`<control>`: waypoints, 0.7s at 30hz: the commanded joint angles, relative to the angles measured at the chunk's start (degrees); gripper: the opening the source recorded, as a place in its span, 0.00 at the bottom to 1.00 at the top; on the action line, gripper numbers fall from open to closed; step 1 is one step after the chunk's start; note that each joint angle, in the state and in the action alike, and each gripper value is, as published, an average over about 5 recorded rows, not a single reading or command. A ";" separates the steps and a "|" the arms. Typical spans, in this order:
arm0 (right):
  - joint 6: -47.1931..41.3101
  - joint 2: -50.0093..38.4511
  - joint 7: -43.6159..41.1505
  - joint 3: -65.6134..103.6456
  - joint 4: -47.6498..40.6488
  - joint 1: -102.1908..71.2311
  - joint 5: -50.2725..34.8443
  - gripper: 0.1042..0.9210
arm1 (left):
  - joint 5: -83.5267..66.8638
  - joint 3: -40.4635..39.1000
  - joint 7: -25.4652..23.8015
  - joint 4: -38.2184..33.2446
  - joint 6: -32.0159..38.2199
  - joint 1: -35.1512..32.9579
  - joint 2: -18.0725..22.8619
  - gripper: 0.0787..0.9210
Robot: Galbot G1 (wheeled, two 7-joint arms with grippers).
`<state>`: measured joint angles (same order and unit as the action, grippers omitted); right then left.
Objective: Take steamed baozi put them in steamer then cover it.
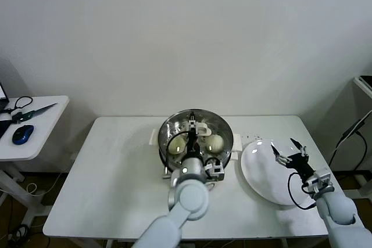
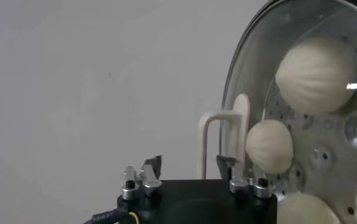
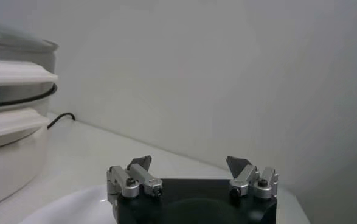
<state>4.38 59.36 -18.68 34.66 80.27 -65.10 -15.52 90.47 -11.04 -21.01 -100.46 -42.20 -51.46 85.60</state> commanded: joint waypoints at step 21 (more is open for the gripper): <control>-4.72 1.39 1.34 0.96 5.88 -1.85 -1.78 0.88 | -52.01 32.91 35.54 -25.80 22.64 -30.25 -14.71 0.88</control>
<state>0.14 60.40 -17.44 35.03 83.91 -65.83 -16.90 71.00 0.20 -7.95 -120.01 -42.21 -67.11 73.62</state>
